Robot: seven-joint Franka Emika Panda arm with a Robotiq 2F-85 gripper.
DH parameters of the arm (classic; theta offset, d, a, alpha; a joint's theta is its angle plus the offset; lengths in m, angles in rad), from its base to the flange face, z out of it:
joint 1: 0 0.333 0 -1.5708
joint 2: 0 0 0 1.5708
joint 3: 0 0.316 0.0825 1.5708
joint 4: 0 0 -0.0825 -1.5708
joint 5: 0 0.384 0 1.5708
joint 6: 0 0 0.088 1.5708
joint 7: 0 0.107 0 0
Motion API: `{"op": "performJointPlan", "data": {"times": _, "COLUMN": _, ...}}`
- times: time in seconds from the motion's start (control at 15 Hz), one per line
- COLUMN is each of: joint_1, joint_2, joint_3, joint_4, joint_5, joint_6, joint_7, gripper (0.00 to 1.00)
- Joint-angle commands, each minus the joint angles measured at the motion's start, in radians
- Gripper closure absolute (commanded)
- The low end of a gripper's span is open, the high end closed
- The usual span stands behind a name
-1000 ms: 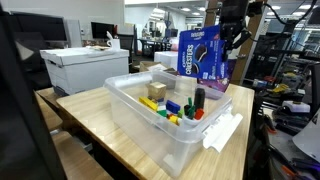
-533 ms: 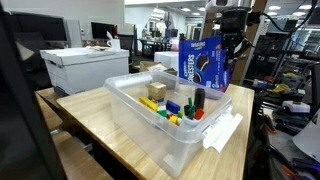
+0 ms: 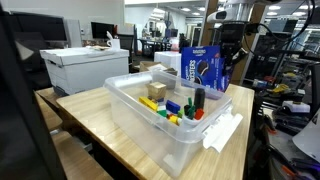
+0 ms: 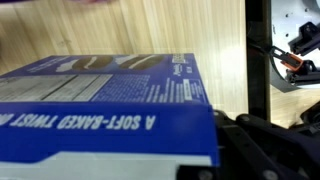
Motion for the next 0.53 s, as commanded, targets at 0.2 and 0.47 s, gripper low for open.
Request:
{"op": "performJointPlan", "data": {"times": 0.2, "joint_1": -0.032, "joint_2": 0.019, "joint_3": 0.045, "joint_4": -0.041, "joint_5": -0.103, "joint_6": 0.14, "joint_7": 0.085, "gripper": 0.96}}
{"op": "performJointPlan", "data": {"times": 0.47, "joint_1": -0.022, "joint_2": 0.027, "joint_3": 0.048, "joint_4": -0.048, "joint_5": -0.104, "joint_6": 0.162, "joint_7": 0.126, "gripper": 0.96}}
